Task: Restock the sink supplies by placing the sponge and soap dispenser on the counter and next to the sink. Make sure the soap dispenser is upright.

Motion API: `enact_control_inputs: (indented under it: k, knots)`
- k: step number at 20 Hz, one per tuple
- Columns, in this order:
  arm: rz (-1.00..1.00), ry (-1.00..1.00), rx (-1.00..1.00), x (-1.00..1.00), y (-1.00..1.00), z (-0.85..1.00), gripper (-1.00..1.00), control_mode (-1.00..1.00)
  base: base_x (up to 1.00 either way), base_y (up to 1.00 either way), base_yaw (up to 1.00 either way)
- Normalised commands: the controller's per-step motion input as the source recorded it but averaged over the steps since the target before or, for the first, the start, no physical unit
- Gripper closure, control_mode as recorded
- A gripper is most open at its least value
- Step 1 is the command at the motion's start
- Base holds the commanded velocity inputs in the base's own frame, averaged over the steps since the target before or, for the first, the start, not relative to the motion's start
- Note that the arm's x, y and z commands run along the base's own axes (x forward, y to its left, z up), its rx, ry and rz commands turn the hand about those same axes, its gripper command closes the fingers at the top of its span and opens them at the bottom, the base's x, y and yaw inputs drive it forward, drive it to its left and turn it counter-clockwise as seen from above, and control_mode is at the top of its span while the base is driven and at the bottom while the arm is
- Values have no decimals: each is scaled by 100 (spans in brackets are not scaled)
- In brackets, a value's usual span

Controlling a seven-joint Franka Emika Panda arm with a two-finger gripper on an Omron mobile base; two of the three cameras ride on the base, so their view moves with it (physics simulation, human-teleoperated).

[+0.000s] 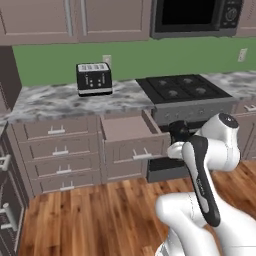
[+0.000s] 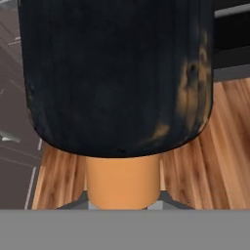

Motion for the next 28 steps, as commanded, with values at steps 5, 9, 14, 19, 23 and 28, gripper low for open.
enact_control_inputs:
  k: [5, 9, 14, 19, 23, 28]
  knots:
    - [0, 0, 0, 0, 0, 0, 100, 100, -59, -6, -2]
    - [0, 0, 0, 0, 0, 0, 100, 100, -41, -24, 0]
    - [0, 0, 0, 0, 0, 0, 100, 100, -34, -45, 0]
    - [0, 0, 0, 0, 0, 0, 100, 100, -43, -24, 8]
    - [0, 0, 0, 0, 0, 0, 100, 100, -34, 0, 41]
    - [0, 0, 0, 0, 0, 0, 100, 100, -24, -4, 53]
